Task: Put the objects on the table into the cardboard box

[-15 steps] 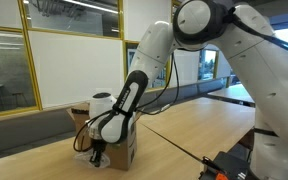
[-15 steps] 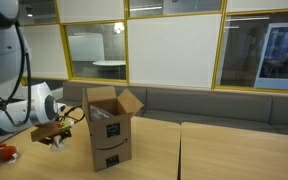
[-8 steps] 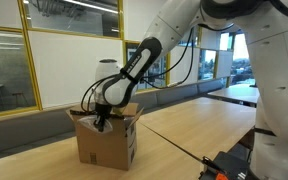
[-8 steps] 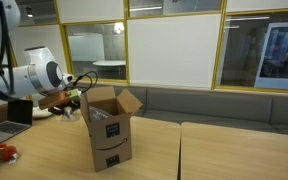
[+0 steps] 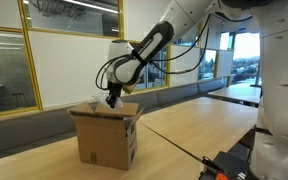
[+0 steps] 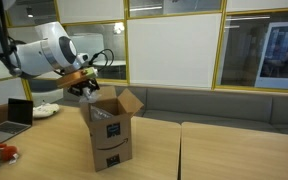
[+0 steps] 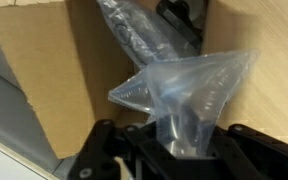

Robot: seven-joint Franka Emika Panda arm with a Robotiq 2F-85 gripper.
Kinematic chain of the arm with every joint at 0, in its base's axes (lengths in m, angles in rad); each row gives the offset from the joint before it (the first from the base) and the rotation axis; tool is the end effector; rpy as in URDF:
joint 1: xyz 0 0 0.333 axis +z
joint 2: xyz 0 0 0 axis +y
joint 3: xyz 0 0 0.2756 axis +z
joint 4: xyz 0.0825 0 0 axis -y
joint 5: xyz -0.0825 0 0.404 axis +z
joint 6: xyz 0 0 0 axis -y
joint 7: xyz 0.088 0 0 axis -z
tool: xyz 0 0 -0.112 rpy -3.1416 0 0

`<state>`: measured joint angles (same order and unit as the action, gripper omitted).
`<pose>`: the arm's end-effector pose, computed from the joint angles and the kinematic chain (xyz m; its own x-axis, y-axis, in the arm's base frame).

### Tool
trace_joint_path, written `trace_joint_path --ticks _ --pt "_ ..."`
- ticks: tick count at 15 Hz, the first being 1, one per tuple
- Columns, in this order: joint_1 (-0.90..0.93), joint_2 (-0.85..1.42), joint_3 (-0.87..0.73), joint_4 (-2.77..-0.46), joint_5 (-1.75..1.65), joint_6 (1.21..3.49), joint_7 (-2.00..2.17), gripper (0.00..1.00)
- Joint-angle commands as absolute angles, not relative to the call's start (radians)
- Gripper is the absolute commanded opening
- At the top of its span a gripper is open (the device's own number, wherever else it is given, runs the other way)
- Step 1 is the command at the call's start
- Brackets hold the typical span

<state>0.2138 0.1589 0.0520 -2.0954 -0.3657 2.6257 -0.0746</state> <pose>0.5888 0.1678 0.3276 0.7466 0.5937 0.3001 0.5203 -0.8022 0.2928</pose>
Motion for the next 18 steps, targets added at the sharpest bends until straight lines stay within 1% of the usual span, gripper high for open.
trace_joint_path --ticks 1,7,14,18 --pt "0.174 0.17 0.037 -2.045 -0.426 2.598 -0.06 0.13" --pt "0.124 0.307 0.027 -1.987 -0.405 2.625 -0.096 0.13" --pt "0.117 0.567 0.064 -1.808 -0.305 2.585 -0.174 0.13" --pt "0.121 0.663 0.1 -1.705 -0.256 2.544 -0.218 0.13"
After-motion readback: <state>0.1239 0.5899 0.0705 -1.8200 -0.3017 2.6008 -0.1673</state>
